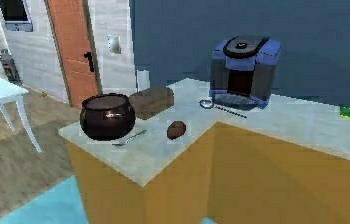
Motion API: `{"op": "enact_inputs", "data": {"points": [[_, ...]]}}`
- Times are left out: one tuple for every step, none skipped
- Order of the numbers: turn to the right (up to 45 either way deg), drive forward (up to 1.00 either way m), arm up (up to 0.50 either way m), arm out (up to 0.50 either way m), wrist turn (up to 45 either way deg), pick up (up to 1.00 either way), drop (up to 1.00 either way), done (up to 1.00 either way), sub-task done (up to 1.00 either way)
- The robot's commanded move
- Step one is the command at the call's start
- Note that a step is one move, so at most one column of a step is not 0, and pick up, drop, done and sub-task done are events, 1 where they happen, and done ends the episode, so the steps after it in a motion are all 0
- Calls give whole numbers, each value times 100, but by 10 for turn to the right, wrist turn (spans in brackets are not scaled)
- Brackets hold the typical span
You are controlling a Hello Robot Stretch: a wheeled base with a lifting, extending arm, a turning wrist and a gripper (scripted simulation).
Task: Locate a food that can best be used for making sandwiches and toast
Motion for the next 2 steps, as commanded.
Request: {"op": "enact_inputs", "data": {"points": [[0,10,0,0,0,0,0,0,0],[0,0,0,0,0,0,0,100,0]]}}
